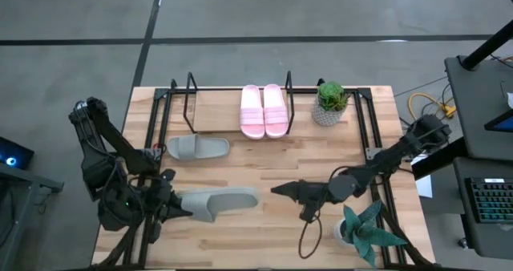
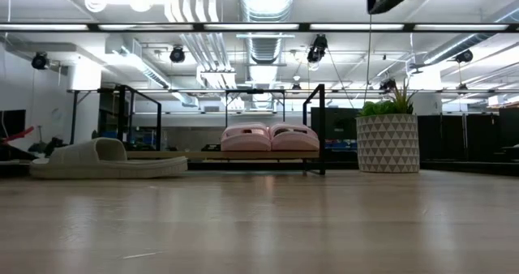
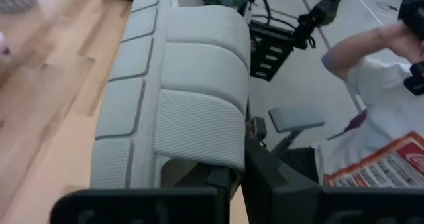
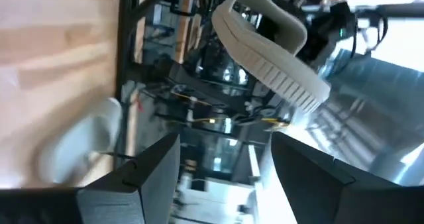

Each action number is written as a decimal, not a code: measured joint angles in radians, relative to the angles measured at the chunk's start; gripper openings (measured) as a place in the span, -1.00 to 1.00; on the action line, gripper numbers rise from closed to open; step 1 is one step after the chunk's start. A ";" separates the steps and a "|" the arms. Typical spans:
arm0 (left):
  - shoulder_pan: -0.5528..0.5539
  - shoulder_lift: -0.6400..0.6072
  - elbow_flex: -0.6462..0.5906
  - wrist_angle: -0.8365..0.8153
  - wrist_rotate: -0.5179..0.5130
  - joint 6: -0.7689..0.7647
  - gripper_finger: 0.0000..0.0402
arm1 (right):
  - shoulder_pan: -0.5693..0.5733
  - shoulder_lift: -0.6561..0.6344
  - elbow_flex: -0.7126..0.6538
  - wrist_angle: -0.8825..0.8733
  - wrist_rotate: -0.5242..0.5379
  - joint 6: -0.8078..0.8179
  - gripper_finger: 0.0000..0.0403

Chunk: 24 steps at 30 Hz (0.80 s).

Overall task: Pick and place slides into the shelf
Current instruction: Put the bottom gray slide on the shelf

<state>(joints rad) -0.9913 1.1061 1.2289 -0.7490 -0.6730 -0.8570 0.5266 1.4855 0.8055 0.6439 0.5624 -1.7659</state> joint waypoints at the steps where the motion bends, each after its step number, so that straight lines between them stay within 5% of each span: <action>1: 0.001 0.000 0.000 0.000 0.012 -0.001 -1.00 | 0.000 0.011 0.009 0.002 0.008 -0.037 0.13; 24: 0.004 0.006 -0.001 0.000 0.045 -0.002 -1.00 | 0.023 0.168 0.173 0.078 -0.047 -0.337 0.13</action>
<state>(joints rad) -0.9876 1.1122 1.2282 -0.7493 -0.6285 -0.8589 0.5495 1.6539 0.9788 0.7216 0.5156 -2.1028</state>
